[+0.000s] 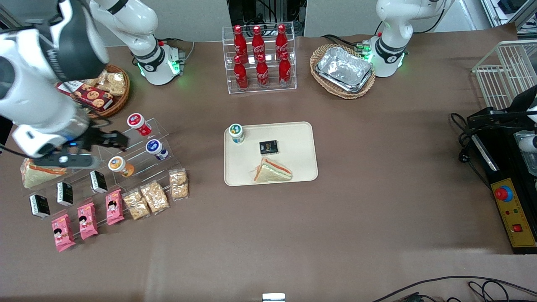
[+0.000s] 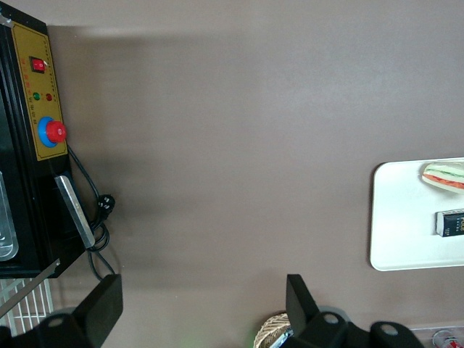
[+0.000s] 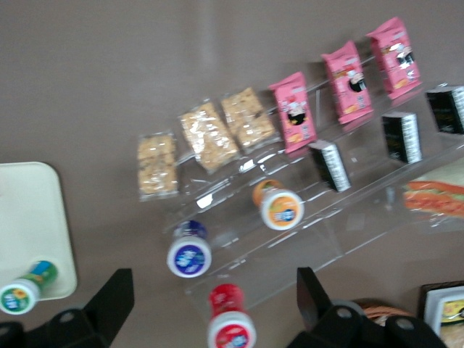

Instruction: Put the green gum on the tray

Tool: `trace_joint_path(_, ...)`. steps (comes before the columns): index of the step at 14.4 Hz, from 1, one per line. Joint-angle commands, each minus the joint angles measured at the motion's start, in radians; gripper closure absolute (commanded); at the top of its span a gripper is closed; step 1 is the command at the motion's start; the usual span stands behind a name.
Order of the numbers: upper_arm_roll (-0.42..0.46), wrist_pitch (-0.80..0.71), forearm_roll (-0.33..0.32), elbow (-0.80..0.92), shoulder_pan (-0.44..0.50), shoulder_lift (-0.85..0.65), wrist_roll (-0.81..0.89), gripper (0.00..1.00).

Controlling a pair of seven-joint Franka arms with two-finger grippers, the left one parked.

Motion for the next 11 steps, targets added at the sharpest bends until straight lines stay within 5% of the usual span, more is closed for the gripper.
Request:
trace_joint_path(1,-0.313,-0.009,0.11,0.006,0.155,-0.023,-0.196,0.0)
trace_joint_path(5,-0.604,0.01,0.178,-0.023,0.316,-0.047,-0.394,0.0)
trace_joint_path(11,-0.639,0.014,0.177,-0.113,0.337,-0.141,-0.399,0.0)
